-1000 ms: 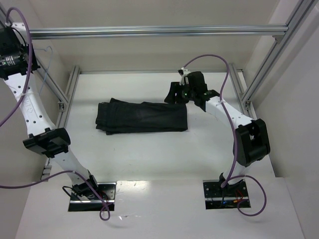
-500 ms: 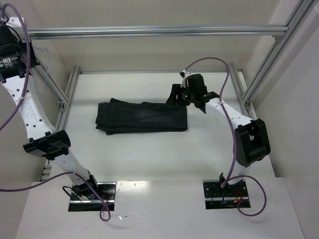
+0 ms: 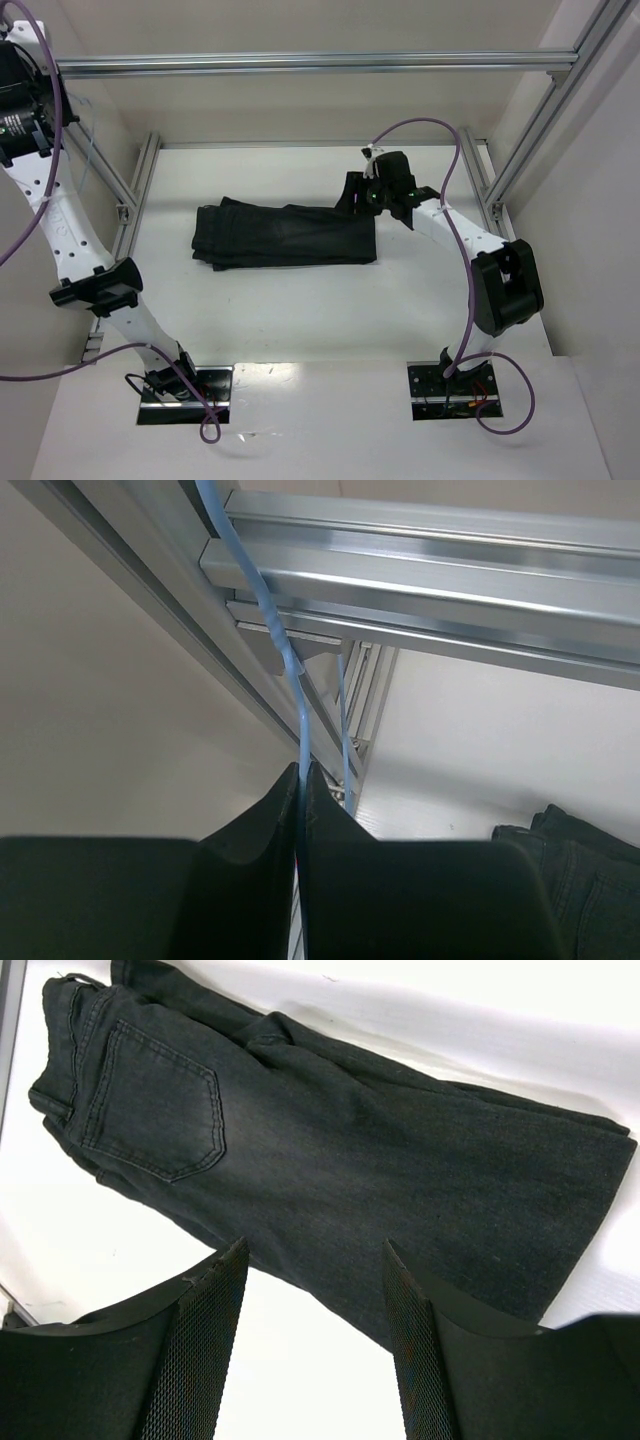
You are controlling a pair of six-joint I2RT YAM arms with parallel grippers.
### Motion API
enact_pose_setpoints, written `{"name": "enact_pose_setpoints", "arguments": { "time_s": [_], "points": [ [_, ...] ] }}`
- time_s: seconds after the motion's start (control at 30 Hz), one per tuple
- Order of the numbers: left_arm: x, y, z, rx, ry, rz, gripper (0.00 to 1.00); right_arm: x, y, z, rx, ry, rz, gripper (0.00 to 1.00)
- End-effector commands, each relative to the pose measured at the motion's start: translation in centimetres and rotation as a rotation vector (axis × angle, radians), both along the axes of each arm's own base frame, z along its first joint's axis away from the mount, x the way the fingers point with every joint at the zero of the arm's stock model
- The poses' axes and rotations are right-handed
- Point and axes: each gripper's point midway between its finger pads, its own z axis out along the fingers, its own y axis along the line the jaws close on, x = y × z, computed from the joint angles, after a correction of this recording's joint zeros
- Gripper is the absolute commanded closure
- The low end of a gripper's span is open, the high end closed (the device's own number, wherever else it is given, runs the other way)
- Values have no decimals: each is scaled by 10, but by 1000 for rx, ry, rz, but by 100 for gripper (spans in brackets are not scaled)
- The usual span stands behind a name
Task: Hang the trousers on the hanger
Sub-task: Grab a hanger with the left arm
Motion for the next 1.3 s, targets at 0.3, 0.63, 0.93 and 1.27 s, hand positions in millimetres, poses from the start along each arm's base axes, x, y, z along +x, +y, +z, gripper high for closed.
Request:
{"name": "enact_pose_setpoints", "arguments": {
  "time_s": [0.3, 0.63, 0.93, 1.27],
  "points": [
    [42, -54, 107, 102, -400, -215, 96, 1, -2, 32, 21, -120, -18, 39],
    [50, -91, 70, -47, -312, -390, 96, 1, -5, 39, 19, -141, -33, 39],
    [33, -129, 92, -51, -355, -505, 96, 0, -5, 35, 21, -127, -38, 39],
    [-1, -138, 88, -75, -327, -488, 96, -7, -10, 42, 21, -139, -46, 39]
  ]
}}
